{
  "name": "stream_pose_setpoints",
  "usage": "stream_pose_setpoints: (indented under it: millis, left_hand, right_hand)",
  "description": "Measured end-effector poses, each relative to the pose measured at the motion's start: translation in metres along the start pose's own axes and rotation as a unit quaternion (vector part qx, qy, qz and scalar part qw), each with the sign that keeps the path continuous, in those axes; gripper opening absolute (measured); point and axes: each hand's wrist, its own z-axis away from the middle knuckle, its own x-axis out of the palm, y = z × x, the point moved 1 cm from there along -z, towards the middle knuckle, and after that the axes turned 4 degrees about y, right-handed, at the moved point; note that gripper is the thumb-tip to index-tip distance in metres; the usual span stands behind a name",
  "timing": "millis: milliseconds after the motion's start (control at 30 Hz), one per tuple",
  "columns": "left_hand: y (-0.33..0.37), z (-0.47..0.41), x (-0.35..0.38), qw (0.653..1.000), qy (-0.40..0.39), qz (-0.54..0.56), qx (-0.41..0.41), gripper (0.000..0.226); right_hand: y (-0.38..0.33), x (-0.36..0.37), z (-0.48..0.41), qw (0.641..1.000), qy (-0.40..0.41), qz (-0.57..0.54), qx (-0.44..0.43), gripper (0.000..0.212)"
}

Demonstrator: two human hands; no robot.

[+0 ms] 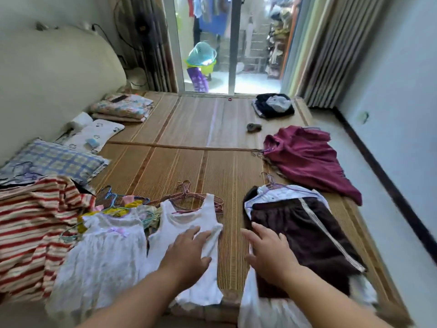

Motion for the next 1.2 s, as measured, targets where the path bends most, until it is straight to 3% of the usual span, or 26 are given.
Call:
stream_pose_setpoints:
  millis: [300, 600, 800, 1067, 1200]
  left_hand:
    - [0.176, -0.058, 0.047, 0.993, -0.01, -0.017, 0.116, 0.064]
    - [0.294, -0.177, 0.122, 0.999, -0.038, -0.003, 0.034, 0.062]
    - [0.293, -0.255, 0.162, 0.998, -0.043, 0.0, -0.047, 0.061]
    - [0.222, -0.343, 0.235, 0.99, -0.07, -0.02, -0.12, 0.062]
    - [0.184, -0.381, 0.278, 0.986, -0.086, -0.036, -0.141, 0.064]
  right_hand:
    - [0.178, -0.054, 0.065, 0.989, 0.033, -0.014, 0.145, 0.062]
    - [0.353, -0.072, -0.003, 0.993, 0.004, -0.04, 0.113, 0.063]
    - [0.426, -0.055, -0.092, 0.995, -0.039, -0.051, 0.08, 0.066]
    - [0.474, 0.035, -0.201, 0.993, -0.091, -0.051, 0.054, 0.069]
    - [0.486, 0.084, -0.255, 0.992, -0.121, 0.024, -0.014, 0.061]
